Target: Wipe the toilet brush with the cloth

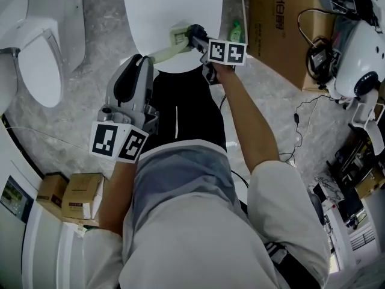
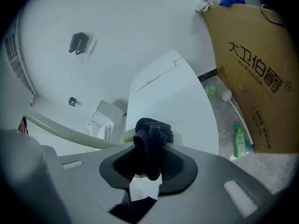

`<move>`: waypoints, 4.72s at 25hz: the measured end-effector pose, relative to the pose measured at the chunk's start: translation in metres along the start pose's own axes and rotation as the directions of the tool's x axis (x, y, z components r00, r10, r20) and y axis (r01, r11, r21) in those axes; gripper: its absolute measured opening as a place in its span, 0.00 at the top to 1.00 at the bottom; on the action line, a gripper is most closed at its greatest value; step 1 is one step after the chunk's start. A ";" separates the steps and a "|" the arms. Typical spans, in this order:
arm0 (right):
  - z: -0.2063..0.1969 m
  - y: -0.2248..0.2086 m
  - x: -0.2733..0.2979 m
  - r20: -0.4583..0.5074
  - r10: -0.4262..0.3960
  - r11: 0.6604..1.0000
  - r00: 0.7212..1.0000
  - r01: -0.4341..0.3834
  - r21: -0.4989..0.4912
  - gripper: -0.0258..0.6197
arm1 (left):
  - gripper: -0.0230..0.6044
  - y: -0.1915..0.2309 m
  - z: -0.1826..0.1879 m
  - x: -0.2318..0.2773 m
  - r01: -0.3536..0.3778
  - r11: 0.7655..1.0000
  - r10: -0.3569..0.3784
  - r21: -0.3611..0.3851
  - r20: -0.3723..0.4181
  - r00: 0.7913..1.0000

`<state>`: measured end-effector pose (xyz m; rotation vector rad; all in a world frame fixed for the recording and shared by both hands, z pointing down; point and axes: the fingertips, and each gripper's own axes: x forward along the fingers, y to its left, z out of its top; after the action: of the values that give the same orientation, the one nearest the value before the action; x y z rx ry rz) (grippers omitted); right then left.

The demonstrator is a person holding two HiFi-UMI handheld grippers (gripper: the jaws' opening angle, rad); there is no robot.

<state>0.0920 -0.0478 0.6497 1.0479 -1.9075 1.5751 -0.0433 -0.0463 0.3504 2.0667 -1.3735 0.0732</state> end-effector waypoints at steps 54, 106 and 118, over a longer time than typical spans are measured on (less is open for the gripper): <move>0.020 0.083 -0.072 -0.045 0.084 0.991 0.995 -0.088 -0.097 0.82 | 0.96 0.002 0.006 -0.006 0.014 1.000 -0.014 0.004 0.029 0.999; 0.045 0.209 -0.163 0.034 0.173 0.938 0.984 -0.154 -0.312 0.82 | 0.96 0.006 0.008 -0.015 0.064 0.998 -0.065 0.012 0.032 0.997; 0.046 0.237 -0.176 0.043 0.206 0.924 0.978 -0.180 -0.336 0.82 | 0.96 0.008 0.009 -0.018 0.069 0.997 -0.070 0.026 0.027 0.997</move>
<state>0.0189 -0.0313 0.3605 0.8067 -2.2900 1.2608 -0.0605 -0.0384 0.3402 2.1418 -1.3215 0.0326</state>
